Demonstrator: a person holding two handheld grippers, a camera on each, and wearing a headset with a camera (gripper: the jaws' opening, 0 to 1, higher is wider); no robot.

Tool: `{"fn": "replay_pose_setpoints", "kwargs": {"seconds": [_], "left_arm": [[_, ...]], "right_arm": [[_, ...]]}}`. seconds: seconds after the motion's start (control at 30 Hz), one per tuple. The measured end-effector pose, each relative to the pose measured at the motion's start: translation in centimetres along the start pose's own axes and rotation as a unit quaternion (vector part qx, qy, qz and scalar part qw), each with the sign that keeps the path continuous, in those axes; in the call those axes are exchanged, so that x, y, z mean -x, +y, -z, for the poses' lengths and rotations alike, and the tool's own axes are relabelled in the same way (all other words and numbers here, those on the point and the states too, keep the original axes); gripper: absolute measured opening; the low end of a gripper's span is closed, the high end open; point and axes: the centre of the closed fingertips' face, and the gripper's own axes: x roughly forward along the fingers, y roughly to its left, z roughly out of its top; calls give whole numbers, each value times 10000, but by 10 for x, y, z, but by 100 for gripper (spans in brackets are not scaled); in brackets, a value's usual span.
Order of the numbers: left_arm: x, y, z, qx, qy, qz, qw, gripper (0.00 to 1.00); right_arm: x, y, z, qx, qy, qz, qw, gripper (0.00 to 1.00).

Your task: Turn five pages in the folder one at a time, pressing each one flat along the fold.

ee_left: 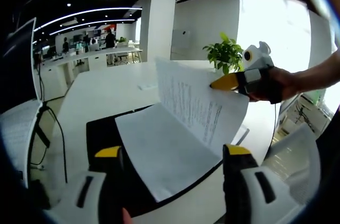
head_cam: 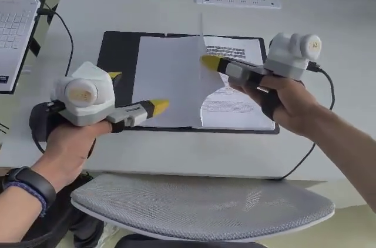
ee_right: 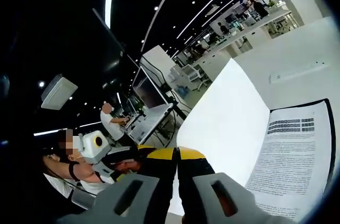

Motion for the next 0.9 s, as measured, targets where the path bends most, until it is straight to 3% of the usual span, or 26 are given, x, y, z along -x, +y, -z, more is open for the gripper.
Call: {"fn": "replay_pose_setpoints", "kwargs": {"seconds": [0.17, 0.53, 0.77, 0.9], "left_arm": [[9, 9, -1, 31, -58, -57, 10000, 79], [27, 32, 11, 155, -12, -210, 9997, 79], [36, 44, 14, 285, -62, -306, 9991, 78], [38, 49, 18, 315, -31, -323, 9990, 78]], "right_arm": [[-28, 7, 12, -42, 187, -102, 9998, 0], [-78, 8, 44, -231, 615, -126, 9978, 0], [-97, 4, 65, -390, 795, -75, 9960, 0], [-108, -4, 85, -535, 1073, -11, 9928, 0]]}}
